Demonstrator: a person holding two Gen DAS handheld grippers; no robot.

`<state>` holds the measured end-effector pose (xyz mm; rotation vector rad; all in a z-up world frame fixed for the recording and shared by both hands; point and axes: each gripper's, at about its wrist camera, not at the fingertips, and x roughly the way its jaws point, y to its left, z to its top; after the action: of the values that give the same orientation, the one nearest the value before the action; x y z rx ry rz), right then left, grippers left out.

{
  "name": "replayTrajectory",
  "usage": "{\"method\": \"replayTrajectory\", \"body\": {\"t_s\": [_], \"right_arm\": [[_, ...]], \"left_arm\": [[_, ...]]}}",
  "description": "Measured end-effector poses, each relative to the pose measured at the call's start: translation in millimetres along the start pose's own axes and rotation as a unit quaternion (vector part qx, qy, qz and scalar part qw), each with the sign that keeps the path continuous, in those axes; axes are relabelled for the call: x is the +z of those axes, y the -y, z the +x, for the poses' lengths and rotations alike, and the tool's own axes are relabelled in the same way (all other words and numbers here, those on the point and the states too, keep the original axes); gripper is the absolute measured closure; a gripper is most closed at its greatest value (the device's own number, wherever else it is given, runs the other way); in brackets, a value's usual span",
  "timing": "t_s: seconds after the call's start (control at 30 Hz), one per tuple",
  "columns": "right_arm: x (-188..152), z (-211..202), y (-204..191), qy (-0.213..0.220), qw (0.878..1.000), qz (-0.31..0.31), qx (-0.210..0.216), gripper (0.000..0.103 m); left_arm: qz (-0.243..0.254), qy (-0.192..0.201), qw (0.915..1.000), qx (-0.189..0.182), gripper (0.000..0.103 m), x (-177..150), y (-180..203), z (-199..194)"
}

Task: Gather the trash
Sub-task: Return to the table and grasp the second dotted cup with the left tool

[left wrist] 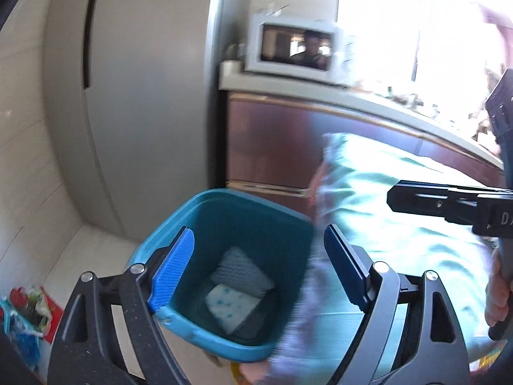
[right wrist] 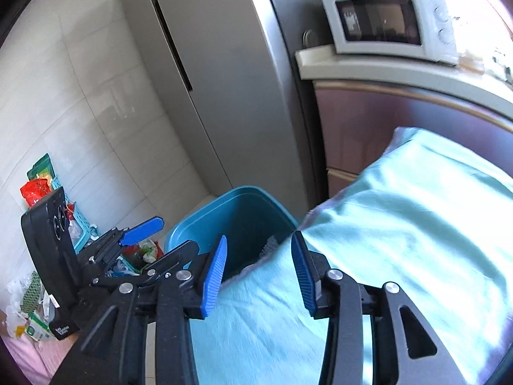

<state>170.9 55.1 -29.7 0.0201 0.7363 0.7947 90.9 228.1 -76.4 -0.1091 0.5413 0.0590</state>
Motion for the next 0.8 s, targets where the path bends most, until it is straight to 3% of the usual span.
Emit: {"method": "replayTrajectory", "body": {"t_s": [0.17, 0.37, 0.6, 0.8], "right_arm": [[-17.6, -49.6, 21.3, 0.029, 0.999, 0.014, -0.03, 0.056], [-45.5, -109.6, 51.7, 0.055, 0.994, 0.044, -0.086, 0.056], [-81.0, -175.2, 91.9, 0.082, 0.978, 0.097, -0.164, 0.055], [-113.1, -227.9, 125.8, 0.111, 0.957, 0.144, -0.225, 0.055]], "left_arm": [[0.038, 0.015, 0.9973, -0.06, 0.018, 3.5, 45.9, -19.1], [0.081, 0.01, 0.9865, -0.142, 0.018, -3.2, 109.5, -35.1], [0.118, -0.002, 0.9673, -0.224, 0.018, -14.8, 181.2, -49.9], [0.159, -0.017, 0.9447, -0.286, 0.018, -30.4, 240.0, -68.2]]}}
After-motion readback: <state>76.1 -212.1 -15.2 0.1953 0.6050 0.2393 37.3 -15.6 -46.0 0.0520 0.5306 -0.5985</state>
